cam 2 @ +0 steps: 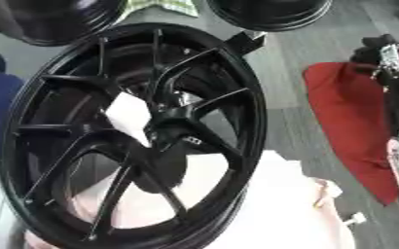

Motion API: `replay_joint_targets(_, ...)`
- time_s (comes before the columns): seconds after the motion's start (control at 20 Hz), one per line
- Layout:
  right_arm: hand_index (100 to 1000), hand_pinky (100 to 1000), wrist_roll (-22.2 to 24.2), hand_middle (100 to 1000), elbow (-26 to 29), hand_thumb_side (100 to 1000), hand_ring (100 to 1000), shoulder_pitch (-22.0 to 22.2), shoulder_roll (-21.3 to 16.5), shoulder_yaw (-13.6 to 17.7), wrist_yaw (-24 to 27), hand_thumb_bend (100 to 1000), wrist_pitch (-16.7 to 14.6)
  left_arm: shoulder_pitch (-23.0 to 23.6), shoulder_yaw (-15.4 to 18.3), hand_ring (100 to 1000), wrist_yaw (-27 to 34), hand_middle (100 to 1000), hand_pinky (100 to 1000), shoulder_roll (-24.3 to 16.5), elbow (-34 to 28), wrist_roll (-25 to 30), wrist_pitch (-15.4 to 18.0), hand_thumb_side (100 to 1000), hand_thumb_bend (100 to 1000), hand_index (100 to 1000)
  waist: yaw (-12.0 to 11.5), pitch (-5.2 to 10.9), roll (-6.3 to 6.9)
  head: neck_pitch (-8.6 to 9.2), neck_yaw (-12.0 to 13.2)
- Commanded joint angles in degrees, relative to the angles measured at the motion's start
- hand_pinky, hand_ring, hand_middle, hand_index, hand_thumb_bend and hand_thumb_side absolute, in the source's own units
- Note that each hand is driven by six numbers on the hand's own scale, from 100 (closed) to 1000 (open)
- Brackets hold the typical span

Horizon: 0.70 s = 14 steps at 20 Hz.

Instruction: Pull the pin out of the wheel hub.

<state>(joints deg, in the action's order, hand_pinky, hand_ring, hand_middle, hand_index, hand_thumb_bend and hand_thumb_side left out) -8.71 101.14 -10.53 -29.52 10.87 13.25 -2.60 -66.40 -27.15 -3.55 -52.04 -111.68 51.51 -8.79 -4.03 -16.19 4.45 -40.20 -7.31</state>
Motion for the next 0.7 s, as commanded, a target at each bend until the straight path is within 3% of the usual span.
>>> replay_joint_targets(0.05,730,735,0.2,627,0.4,774,713,-0.4,-1.6,0.1,-0.1,100,0.0,-2.6,-1.6,732,-0.3,686,782,2.3,2.8,0.5,-0.3,421,577,805,0.2,1.42,-0.37,0.73,-0.1)
replay_joint_targets(0.7,730,734,0.7,627,0.1,781,712,-1.4,-0.7,-0.3,0.4,100,0.2,-6.7,-7.9,720,0.7,669,753,12.1,12.6,0.5,-1.1,369,601,796,2.0,0.79,-0.37,0.55,1.6)
